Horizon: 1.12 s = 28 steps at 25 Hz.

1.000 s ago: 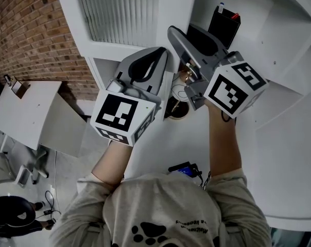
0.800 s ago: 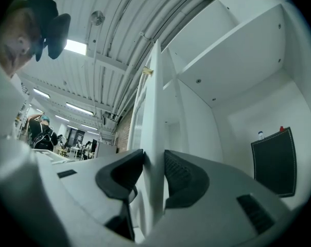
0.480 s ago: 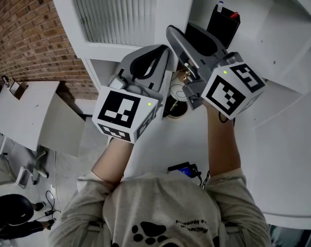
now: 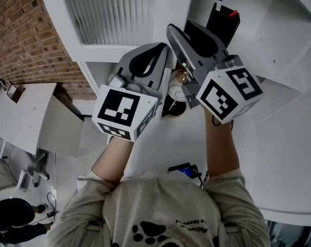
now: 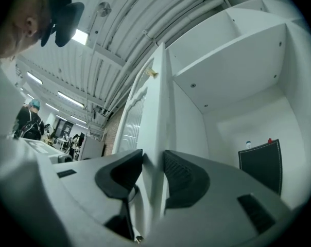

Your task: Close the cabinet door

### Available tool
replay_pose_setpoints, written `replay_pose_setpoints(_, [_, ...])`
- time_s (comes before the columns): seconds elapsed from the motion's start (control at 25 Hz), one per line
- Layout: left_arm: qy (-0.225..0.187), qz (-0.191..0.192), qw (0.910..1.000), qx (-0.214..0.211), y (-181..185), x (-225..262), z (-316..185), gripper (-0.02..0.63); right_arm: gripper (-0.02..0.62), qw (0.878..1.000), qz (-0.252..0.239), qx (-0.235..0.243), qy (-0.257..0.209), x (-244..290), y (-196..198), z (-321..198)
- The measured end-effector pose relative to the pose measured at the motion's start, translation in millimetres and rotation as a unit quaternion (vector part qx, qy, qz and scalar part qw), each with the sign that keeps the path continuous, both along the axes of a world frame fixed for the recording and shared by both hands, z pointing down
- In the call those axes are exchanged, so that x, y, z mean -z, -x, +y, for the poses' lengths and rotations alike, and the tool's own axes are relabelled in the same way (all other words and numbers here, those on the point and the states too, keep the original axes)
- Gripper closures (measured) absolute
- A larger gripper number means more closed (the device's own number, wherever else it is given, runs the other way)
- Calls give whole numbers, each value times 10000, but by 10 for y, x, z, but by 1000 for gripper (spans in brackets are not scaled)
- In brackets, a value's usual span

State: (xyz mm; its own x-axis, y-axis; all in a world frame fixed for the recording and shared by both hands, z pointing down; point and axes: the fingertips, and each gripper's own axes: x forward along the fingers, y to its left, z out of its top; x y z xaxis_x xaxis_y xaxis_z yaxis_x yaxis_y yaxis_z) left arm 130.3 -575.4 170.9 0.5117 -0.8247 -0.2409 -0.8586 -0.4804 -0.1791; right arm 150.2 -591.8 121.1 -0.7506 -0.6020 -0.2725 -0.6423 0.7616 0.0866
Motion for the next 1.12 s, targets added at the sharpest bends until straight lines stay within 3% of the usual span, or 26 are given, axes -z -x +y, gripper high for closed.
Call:
replay_pose_setpoints(0.28, [-6, 23, 10000, -39, 4, 10, -59, 598, 457, 9991, 64, -395, -101, -25, -65, -31])
replay_pose_setpoints(0.44, [61, 38, 10000, -49, 5, -6, -118, 598, 520, 9954, 132, -909, -276, -33, -196, -6])
replay_pose_setpoints(1.12, [22, 97, 9999, -97, -5, -2, -223, 598, 576, 9893, 37, -1430, -288, -115, -395, 154])
